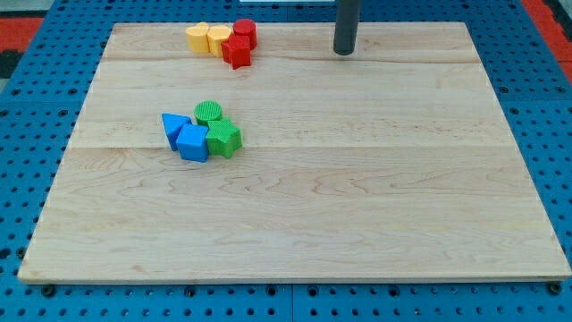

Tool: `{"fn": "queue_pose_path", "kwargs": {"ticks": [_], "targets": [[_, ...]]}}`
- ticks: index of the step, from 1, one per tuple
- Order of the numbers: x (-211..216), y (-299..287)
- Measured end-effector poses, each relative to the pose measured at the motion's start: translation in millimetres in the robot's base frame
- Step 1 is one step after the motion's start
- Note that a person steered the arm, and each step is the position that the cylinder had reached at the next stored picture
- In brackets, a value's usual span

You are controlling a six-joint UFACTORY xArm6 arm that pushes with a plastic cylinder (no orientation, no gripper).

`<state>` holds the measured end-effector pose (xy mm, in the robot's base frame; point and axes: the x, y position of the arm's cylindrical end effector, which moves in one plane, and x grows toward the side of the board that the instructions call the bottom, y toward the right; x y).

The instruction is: Place your hand to the left of the yellow heart

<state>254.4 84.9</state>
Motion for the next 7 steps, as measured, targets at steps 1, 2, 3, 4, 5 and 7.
{"fn": "queue_pose_path", "kwargs": {"ticks": [1,2,3,4,5,7], "targets": [[0,2],[1,2],[12,4],[63,-5],[75,-46],[64,-163]]}}
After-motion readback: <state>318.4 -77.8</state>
